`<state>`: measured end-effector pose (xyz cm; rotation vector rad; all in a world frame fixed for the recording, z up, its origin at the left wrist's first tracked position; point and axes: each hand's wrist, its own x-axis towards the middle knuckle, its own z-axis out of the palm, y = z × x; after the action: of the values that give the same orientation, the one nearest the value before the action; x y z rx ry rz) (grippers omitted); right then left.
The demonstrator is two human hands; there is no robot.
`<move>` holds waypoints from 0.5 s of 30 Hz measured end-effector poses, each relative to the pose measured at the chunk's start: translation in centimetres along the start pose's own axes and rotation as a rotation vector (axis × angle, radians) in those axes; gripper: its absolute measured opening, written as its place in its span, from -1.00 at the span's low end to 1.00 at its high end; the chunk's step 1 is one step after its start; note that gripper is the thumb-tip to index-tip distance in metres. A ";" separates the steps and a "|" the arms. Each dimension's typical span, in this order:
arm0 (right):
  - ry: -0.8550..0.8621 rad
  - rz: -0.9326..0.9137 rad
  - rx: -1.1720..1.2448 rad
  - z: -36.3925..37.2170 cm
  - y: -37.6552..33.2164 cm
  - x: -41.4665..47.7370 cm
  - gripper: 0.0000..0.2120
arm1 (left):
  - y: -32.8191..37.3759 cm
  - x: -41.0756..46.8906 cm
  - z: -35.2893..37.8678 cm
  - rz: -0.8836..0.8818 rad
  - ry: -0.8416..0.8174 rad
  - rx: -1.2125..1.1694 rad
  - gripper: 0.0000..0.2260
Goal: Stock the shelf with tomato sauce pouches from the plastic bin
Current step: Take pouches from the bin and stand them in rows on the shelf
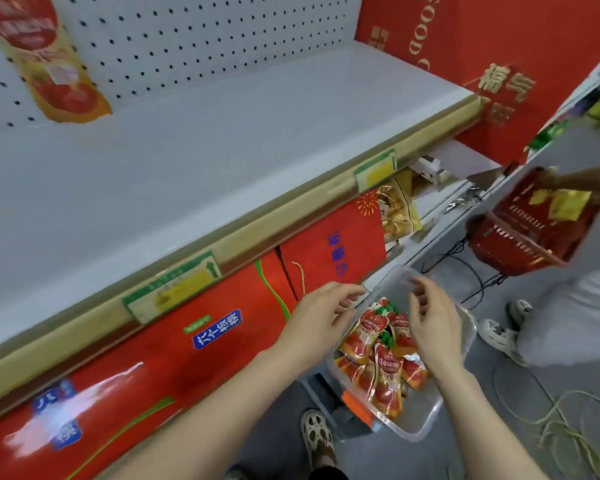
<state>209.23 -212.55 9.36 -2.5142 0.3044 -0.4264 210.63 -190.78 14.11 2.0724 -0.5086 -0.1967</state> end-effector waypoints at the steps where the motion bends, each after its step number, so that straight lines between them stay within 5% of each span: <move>1: -0.041 0.060 -0.010 0.8 2.2 -0.2 -0.71 | -0.9 0.8 1.7 -0.053 -0.047 -0.003 -0.68; 8: -0.357 0.451 -0.074 6.0 16.4 0.2 -0.63 | -6.9 6.5 14.6 -0.307 -0.287 0.127 -0.59; 15: -0.597 0.480 -0.241 12.0 25.1 3.7 -0.44 | -14.7 11.2 25.6 -0.524 -0.356 0.257 -0.43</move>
<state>213.91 -228.12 -13.48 -2.5359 0.7201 0.5687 216.15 -208.91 -11.15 2.4033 -0.1925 -0.8577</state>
